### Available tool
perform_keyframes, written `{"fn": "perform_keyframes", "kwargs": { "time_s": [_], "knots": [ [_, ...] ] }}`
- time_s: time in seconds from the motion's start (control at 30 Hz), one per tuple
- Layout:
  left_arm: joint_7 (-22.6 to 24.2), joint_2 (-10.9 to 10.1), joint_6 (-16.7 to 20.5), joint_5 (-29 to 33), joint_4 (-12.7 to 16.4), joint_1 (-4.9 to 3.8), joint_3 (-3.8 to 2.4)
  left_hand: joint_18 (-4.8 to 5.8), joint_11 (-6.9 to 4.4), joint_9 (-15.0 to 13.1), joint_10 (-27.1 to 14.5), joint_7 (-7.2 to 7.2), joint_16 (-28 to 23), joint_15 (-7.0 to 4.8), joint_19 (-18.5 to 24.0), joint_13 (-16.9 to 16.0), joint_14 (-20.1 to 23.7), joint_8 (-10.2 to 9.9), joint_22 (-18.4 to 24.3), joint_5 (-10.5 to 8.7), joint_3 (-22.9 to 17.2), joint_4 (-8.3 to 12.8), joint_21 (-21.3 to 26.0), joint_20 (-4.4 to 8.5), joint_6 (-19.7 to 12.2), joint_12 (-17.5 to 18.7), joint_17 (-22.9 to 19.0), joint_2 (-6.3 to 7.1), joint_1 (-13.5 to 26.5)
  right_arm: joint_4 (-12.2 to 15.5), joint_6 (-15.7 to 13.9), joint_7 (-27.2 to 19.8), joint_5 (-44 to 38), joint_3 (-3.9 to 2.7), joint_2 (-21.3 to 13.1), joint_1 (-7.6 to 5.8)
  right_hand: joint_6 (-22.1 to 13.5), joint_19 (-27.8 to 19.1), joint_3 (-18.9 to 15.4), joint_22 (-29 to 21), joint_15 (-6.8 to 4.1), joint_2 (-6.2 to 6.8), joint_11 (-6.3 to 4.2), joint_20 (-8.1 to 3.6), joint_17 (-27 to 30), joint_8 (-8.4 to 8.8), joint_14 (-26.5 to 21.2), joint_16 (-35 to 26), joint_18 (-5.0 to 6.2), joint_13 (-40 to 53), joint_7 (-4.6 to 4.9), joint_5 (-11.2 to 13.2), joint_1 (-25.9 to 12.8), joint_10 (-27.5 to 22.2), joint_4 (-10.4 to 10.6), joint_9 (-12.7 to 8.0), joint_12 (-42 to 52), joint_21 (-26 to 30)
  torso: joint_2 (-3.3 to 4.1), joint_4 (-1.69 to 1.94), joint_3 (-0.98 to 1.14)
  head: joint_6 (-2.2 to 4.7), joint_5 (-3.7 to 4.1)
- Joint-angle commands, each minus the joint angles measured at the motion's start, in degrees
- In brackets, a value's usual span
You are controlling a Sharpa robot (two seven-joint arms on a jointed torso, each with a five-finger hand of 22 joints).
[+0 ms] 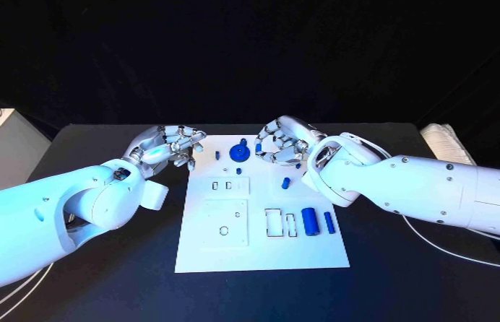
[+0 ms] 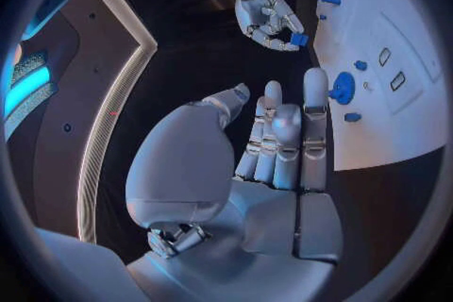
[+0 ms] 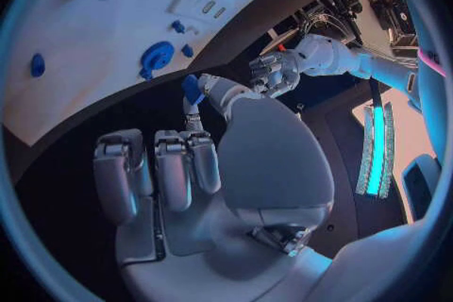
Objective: Assemble the parts on the task board
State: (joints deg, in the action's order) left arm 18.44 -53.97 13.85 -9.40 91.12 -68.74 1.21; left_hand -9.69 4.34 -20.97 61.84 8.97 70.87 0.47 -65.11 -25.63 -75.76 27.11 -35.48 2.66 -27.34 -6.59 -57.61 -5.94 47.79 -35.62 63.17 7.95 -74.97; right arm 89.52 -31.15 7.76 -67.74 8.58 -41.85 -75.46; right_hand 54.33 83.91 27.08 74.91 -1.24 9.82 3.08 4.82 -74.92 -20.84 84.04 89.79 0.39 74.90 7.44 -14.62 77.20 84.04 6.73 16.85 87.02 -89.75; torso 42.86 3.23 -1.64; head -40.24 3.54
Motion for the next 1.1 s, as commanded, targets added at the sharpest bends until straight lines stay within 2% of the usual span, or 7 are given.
{"fn": "perform_keyframes", "kwargs": {
  "time_s": [0.03, 0.13, 0.27, 0.53, 0.63, 0.8, 1.1],
  "knots": [
    [-3.8, 0.1, -0.3, -2.7, -0.1, 0.0, 0.01, 1.81, -0.77, -2.7, -1.0, -0.73, 9.5, -0.59, -5.1, -5.5, -6.5, 3.1, -11.8, 0.22, 0.0, -0.7, -8.9, 0.48, -0.3, -8.0, 11.5, -0.03, 0.9, 0.2, 0.0, 5.5, -5.0, 0.18, 1.5, 0.71, -0.2, 6.1, 0.4, 15.1, -0.28, -0.24, -0.36, -0.48, -15.1, -0.19, 6.0, 0.2, -0.39, 11.4, -0.11, 0.2, -0.2, 2.1, -0.1, 0.6, 0.0, -0.3, -0.37, 0.07, -0.2, -0.29, -0.6],
    [-5.6, 0.0, -1.0, -4.3, -0.1, 0.0, 0.01, 3.2, -1.25, -5.2, -1.9, -1.34, 14.1, -1.04, -8.8, -9.8, -10.0, 5.6, -20.6, 0.23, -0.5, -1.3, -15.0, 0.9, -0.9, -14.6, 18.2, -0.11, 1.2, 0.0, -0.2, 7.1, -6.3, 0.36, 3.1, 1.51, -0.2, 6.1, 0.5, 15.1, -0.27, -0.32, -0.36, -0.49, -15.1, -0.23, 6.0, 0.2, -0.39, 11.3, -0.11, 0.1, -0.1, 2.0, -0.2, 0.6, 0.0, -0.3, -0.44, 0.07, -0.22, -0.49, -0.78],
    [-8.6, 0.2, -2.4, -7.3, -0.1, -0.02, 0.01, 4.23, -1.89, -7.2, 3.3, -2.0, 16.8, -1.65, -11.5, -20.3, -12.3, 7.2, -26.8, 0.2, -1.2, -1.9, -19.1, 1.46, -1.2, -25.0, 22.6, -0.27, 1.7, -0.3, -0.7, 9.3, -7.9, 0.53, 5.2, 2.72, -0.3, 6.1, 0.5, 15.1, -0.27, -0.33, -0.36, -0.49, -15.1, -0.24, 6.0, 0.2, -0.39, 11.4, -0.09, 0.1, -0.1, 2.0, -0.2, 0.6, 0.0, -0.3, -0.28, 0.09, -0.23, -0.75, -1.12],
    [-12.8, 0.7, -3.8, -11.6, -0.1, -0.03, 0.02, 5.2, -2.38, -8.1, 8.5, -2.4, 18.4, -2.19, -14.2, -27.2, -13.7, 7.4, -32.1, 0.21, -1.6, -2.4, -22.0, 1.98, -1.5, -31.2, 25.5, -0.17, 2.3, -1.3, -1.0, 11.5, -9.5, 0.78, 7.6, 4.7, -0.3, 6.1, 0.6, 15.1, -0.27, -0.26, -0.34, -0.49, -15.1, -0.27, 6.0, 0.2, -0.39, 11.4, -0.07, 0.1, -0.2, 2.1, -0.3, 0.6, 0.1, -0.3, -0.23, 0.13, -0.18, -1.0, -1.23],
    [-13.9, 0.8, -4.1, -12.6, -0.1, -0.03, 0.02, 5.61, -2.67, -8.4, 12.0, -2.66, 19.1, -2.44, -15.4, -32.9, -14.2, 7.3, -34.3, 0.35, -3.9, -1.3, -23.2, 2.28, -1.4, -35.4, 26.7, -0.89, 1.1, -1.5, -1.2, 11.8, -10.3, 0.83, 8.2, 5.32, -0.3, 6.1, 0.6, 15.1, -0.27, -0.26, -0.34, -0.49, -15.1, -0.27, 6.0, 0.2, -0.39, 11.4, -0.07, 0.1, -0.2, 2.1, -0.3, 0.6, 0.1, -0.3, -0.17, 0.13, -0.12, -1.1, -1.13],
    [-15.3, 1.0, -4.2, -13.4, -0.2, -0.03, 0.02, 5.66, -2.6, -8.6, 12.9, -2.62, 19.1, -2.4, -15.5, -35.0, -14.2, 7.3, -34.6, 0.32, -4.8, -1.2, -23.4, 2.29, -1.3, -37.0, 26.8, -0.32, 2.0, -1.8, -1.3, 12.2, -11.6, 0.87, 9.0, 6.19, -0.4, 6.1, 0.5, 15.1, -0.25, -0.07, -0.31, -0.49, -15.1, -0.32, 6.0, 0.2, -0.39, 11.4, -0.03, 0.1, -0.3, 2.1, -0.4, 0.6, 0.1, -0.3, -0.28, 0.13, -0.18, -1.43, -1.49],
    [-16.7, 1.2, -3.8, -14.4, -0.3, -0.03, 0.02, 5.65, -2.39, -8.8, 11.8, -2.4, 18.9, -2.24, -15.4, -33.7, -14.1, 7.2, -34.6, 0.27, -4.7, -1.7, -23.5, 2.18, -1.4, -36.3, 26.5, 0.64, 3.5, -2.7, -1.8, 12.7, -13.5, 0.92, 9.9, 7.3, -0.4, 6.1, 0.5, 15.1, -0.24, 0.04, -0.29, -0.48, -15.1, -0.36, 6.0, 0.2, -0.39, 11.4, -0.02, 0.2, -0.4, 2.1, -0.4, 0.7, 0.1, -0.3, -0.28, 0.06, -0.16, -1.62, -1.7]
  ]
}}
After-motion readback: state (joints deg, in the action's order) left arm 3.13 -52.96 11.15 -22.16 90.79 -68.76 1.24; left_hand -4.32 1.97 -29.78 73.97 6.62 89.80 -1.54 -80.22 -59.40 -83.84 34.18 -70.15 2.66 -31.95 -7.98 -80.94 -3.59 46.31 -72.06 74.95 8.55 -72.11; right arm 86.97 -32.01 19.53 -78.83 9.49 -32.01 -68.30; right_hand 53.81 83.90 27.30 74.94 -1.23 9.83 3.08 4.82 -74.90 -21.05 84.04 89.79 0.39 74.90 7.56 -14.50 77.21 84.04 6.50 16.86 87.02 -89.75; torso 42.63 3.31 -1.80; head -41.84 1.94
